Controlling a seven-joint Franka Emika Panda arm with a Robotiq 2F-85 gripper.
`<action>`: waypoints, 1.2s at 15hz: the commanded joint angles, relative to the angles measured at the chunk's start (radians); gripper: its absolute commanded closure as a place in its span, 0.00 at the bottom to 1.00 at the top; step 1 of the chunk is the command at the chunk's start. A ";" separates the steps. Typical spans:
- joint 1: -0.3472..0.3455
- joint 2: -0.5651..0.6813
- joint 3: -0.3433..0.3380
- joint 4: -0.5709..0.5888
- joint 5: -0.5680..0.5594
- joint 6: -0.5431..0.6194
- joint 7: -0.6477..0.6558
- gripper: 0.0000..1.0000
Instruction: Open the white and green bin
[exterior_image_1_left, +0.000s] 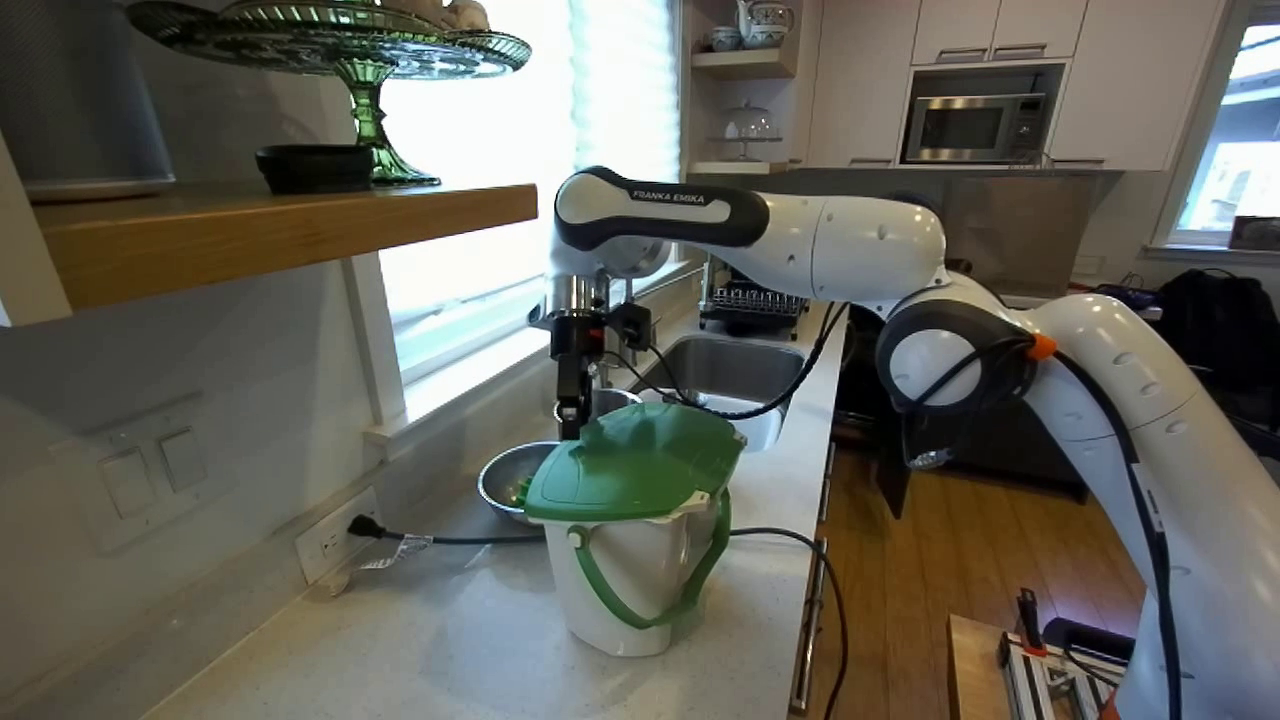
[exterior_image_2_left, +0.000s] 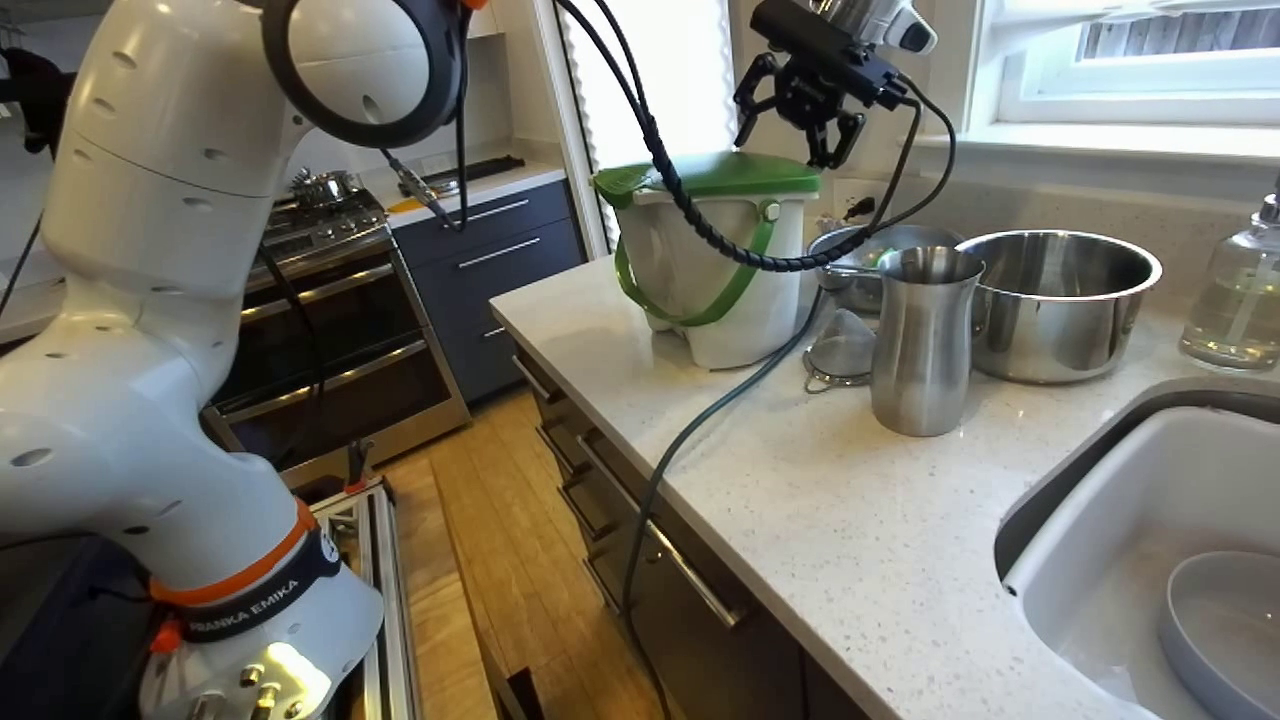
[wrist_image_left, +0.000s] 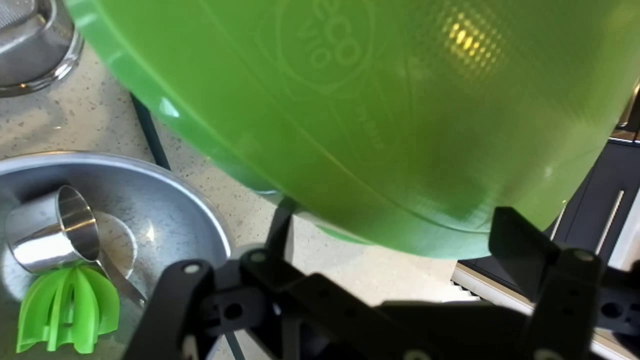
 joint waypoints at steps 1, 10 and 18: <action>-0.014 0.046 0.013 0.058 0.032 -0.068 0.033 0.00; -0.053 0.083 0.023 0.106 0.188 -0.138 0.115 0.00; -0.072 0.078 0.029 0.137 0.260 -0.169 0.173 0.00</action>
